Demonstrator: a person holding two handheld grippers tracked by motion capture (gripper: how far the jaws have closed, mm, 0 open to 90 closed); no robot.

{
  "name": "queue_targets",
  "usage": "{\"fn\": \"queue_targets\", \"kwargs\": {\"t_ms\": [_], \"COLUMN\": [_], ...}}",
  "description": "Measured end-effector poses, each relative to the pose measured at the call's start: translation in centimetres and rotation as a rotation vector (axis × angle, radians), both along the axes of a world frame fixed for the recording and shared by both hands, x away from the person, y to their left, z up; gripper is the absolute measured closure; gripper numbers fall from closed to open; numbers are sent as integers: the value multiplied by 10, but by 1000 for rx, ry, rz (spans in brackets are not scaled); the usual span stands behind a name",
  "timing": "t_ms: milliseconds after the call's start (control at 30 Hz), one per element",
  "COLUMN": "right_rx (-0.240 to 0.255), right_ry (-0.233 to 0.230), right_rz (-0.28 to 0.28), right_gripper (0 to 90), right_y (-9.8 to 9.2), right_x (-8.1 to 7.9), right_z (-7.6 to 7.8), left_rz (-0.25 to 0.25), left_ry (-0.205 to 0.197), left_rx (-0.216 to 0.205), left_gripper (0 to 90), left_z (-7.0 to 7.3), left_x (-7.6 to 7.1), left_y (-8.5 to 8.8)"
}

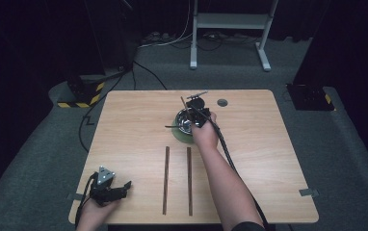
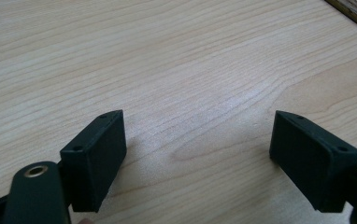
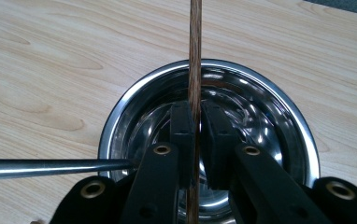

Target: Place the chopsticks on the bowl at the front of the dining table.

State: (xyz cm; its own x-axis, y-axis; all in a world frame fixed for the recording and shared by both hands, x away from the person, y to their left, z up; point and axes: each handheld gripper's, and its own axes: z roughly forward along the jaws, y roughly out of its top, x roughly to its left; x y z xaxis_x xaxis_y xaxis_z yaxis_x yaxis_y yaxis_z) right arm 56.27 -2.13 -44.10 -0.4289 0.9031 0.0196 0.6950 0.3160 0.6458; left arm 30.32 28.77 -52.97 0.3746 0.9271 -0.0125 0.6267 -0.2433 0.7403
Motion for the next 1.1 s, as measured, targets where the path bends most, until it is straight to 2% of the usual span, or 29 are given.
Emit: {"fn": "queue_targets", "kwargs": {"t_ms": [333,567,833,1000,1100], "right_rx": [-1,-19,-20,-26,-28], "right_ry": [24,18,45,42,50], "right_rz": [9,21,18,21,20], "right_gripper": [839,836,835,830,803], "right_y": [10,22,25,26,26], "right_x": [6,9,10,11,11], "right_z": [-5,-6,-11,-14,-16], "left_rz": [0,0,0,0,0], "left_ry": [-1,-1,-1,-1,-1], "left_rx": [3,2,2,2,2], "left_gripper": [187,187,187,187,187], "left_z": [0,0,0,0,0], "left_x": [0,0,0,0,0], "left_y": [0,0,0,0,0]}}
